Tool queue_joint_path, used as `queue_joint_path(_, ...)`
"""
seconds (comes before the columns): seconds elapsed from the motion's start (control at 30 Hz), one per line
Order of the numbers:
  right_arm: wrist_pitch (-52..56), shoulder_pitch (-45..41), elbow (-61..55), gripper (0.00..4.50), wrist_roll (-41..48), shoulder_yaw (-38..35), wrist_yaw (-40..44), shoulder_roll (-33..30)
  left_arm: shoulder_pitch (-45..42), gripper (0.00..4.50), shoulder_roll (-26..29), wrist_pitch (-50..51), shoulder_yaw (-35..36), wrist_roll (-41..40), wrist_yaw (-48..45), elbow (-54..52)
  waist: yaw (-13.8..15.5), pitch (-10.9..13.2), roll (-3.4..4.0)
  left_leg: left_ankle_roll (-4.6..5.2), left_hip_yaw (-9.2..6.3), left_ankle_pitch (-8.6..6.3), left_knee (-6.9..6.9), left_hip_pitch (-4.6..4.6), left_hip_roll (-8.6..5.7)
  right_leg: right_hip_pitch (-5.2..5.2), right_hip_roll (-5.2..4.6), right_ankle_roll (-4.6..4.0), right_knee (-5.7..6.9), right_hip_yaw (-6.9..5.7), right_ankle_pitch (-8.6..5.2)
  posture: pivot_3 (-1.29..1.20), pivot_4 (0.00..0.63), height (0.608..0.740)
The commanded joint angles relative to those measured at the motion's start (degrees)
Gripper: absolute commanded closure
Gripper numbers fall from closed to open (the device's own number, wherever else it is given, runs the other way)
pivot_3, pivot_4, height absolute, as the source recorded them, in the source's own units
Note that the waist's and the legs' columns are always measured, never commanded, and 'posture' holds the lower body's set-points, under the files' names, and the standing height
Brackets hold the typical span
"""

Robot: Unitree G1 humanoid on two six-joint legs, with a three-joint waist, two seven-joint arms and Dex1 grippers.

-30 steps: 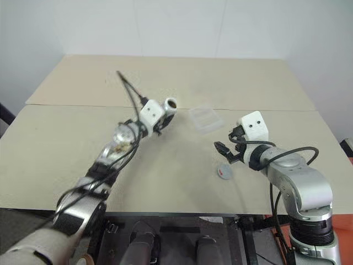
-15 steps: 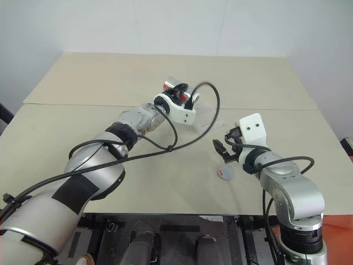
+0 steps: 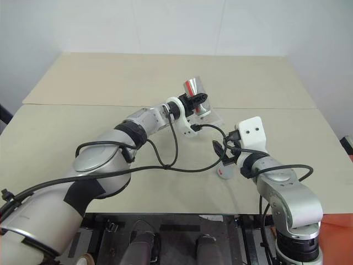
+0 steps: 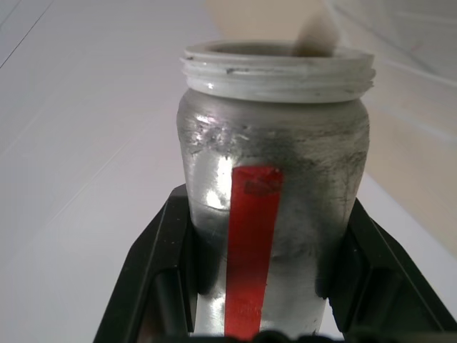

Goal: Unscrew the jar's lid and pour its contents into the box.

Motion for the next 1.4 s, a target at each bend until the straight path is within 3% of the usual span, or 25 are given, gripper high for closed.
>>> queue_joint_path(0.03, 0.08, 0.09, -2.36, 0.01, -0.54, -1.23, -0.94, 0.31, -1.95, 2.57, -0.51, 1.24, 3.26, -2.75, -2.74, 0.42, 0.06, 0.0, 0.0, 0.0, 0.0, 0.0, 0.01, -0.02, 0.0, 0.0, 0.0, 0.0, -0.01, 0.0, 0.0, 0.0, 0.15, 0.74)
queue_joint_path(0.2, 0.32, 0.69, -2.89, 0.01, -0.78, -0.55, -1.42, 0.34, -1.27, 2.57, -0.82, 1.47, 5.44, -4.03, -5.96, 0.44, 0.09, 0.0, 0.0, 0.0, 0.01, 0.0, 0.02, -0.06, -0.01, -0.04, -0.01, 0.0, 0.0, 0.0, 0.0, 0.0, 0.15, 0.74)
queue_joint_path(0.4, 0.68, 0.96, -3.22, 0.01, -0.6, -0.93, -1.57, 0.23, 0.5, 2.57, -1.74, 1.22, 24.86, -21.95, -17.13, -0.27, 0.07, 0.0, 0.0, 0.0, 0.0, 0.0, 0.07, -0.11, 0.0, -0.05, -0.02, 0.0, 0.04, -0.01, 0.0, 0.0, 0.15, 0.74)
queue_joint_path(0.53, 0.31, 0.96, -2.5, 0.01, -1.03, -0.59, -1.56, -0.09, 1.85, 2.57, -1.98, 3.41, 44.37, -39.88, -26.76, -1.33, -0.23, -0.01, 0.01, 0.0, 0.0, 0.01, 0.08, -0.1, 0.01, -0.05, -0.01, -0.01, 0.25, -0.01, 0.0, 0.0, 0.15, 0.74)
queue_joint_path(0.87, -1.53, -0.03, -0.92, 0.01, -1.52, 0.91, 0.43, -0.66, 7.04, 2.57, 0.84, 5.39, 70.96, -66.95, -47.48, -5.59, -0.76, -0.03, 0.04, 0.0, -0.04, 0.02, 0.2, -0.06, 0.0, -0.05, -0.01, -0.01, 0.63, -0.01, 0.0, 0.0, 0.15, 0.74)
queue_joint_path(1.07, -4.49, -1.91, 2.32, 0.01, -2.35, 4.37, 2.11, -0.44, 21.4, 2.57, 1.08, 2.1, 72.57, -73.15, -56.61, -18.08, -1.39, -0.08, 0.11, -0.01, -0.06, 0.03, 0.23, 0.05, 0.01, 0.02, -0.02, -0.01, 0.7, -0.01, 0.01, 0.0, 0.15, 0.74)
queue_joint_path(1.23, -6.18, -3.0, 3.94, 0.01, -2.61, 6.08, 3.3, -0.27, 33.87, 2.57, -0.96, 1.74, 69.94, -73.03, -52.51, -31.85, -1.44, -0.1, 0.12, -0.03, -0.09, 0.05, 0.26, 0.05, 0.04, -0.04, -0.02, -0.01, 0.8, 0.0, 0.01, 0.0, 0.15, 0.74)
queue_joint_path(1.4, -6.99, -3.11, 4.53, 0.01, -3.17, 6.32, 4.17, -1.09, 40.02, 2.57, -0.92, 1.91, 67.78, -71.56, -48.62, -37.12, -1.31, -0.18, 0.11, -0.02, -0.14, 0.04, 0.28, 0.06, 0.04, 0.03, -0.02, -0.01, 0.79, -0.01, 0.01, 0.0, 0.15, 0.74)
